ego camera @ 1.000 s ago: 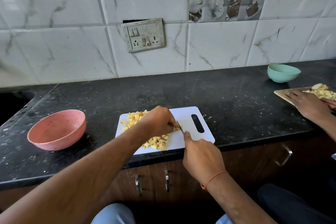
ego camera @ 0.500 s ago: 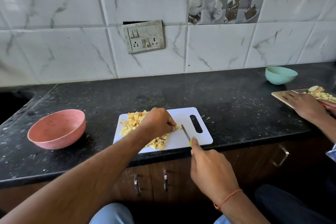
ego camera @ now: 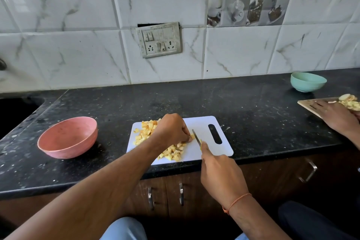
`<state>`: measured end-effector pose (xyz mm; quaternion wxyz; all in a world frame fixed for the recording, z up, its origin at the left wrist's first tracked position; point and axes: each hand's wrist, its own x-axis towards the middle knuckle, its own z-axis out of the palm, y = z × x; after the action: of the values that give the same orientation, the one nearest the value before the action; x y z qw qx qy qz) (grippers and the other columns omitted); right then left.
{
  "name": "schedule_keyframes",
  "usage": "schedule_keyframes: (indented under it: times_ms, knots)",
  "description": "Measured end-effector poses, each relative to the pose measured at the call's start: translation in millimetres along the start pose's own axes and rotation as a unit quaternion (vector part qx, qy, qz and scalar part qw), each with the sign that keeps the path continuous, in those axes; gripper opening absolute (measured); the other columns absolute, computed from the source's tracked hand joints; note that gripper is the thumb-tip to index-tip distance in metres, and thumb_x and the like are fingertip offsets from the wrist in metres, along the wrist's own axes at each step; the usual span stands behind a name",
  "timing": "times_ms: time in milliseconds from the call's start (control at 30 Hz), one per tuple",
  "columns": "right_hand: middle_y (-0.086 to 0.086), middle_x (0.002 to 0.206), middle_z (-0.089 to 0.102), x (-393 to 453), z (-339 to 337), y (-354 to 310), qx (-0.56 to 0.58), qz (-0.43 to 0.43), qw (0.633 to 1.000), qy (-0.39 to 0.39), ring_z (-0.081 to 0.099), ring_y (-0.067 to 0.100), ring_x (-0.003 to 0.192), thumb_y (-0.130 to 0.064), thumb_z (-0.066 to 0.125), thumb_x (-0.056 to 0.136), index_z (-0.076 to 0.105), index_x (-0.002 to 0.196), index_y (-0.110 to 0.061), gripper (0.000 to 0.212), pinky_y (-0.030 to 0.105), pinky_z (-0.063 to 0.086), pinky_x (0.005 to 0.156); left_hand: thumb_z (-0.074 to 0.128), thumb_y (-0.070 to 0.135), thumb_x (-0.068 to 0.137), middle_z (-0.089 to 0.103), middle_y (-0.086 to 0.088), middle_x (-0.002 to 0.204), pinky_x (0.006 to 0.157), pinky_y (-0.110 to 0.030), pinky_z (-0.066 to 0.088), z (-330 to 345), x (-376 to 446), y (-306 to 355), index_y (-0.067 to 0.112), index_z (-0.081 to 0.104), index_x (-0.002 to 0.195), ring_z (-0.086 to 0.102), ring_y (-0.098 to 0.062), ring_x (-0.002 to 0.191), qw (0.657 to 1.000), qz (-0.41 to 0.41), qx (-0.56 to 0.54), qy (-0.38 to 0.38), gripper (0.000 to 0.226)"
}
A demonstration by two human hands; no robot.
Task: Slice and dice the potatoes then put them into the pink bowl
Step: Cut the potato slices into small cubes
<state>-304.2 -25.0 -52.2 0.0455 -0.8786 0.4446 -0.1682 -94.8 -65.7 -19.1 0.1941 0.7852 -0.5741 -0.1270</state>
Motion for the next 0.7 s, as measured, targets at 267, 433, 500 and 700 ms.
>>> schedule_keyframes:
  times_ms: [267,433,500,700]
  knots:
    - [-0.001,0.08,0.061,7,-1,-7,-0.039,0.001,0.999,-0.02,0.05,0.017,0.064,-0.02,0.043,0.105,0.015,0.166,-0.022,0.068,0.027,0.026,0.044,0.087,0.021,0.085,0.079,0.012,0.075,0.065,-0.027,0.065,2,-3,-3,0.023,0.087,0.088,0.072,-0.004,0.065,1.0,0.019,-0.001,0.007,0.003]
    - [0.005,0.096,0.069,14,7,-9,-0.041,-0.012,0.998,-0.041,0.067,0.024,0.085,-0.018,0.044,0.103,0.015,0.166,-0.02,0.069,0.036,0.045,0.061,0.08,0.014,0.09,0.08,0.014,0.085,0.07,-0.018,0.061,-1,-7,-5,0.025,0.088,0.095,0.073,-0.001,0.073,0.999,0.046,0.009,-0.002,0.014]
    - [0.006,0.097,0.07,13,7,-8,-0.041,-0.012,0.998,-0.045,0.068,0.025,0.086,-0.017,0.044,0.103,0.015,0.166,-0.021,0.069,0.038,0.047,0.063,0.08,0.014,0.09,0.08,0.015,0.087,0.065,-0.013,0.057,0,-8,-6,0.026,0.087,0.095,0.071,0.002,0.071,0.999,0.047,0.013,0.005,0.015]
    - [0.002,0.099,0.07,-9,-2,-6,-0.044,-0.021,0.997,-0.06,0.066,0.02,0.084,-0.019,0.044,0.105,0.017,0.166,-0.023,0.066,0.033,0.048,0.062,0.081,0.016,0.091,0.081,0.013,0.091,0.071,-0.018,0.062,0,-9,-5,0.025,0.087,0.098,0.072,0.001,0.073,0.999,0.046,0.011,0.009,0.013]
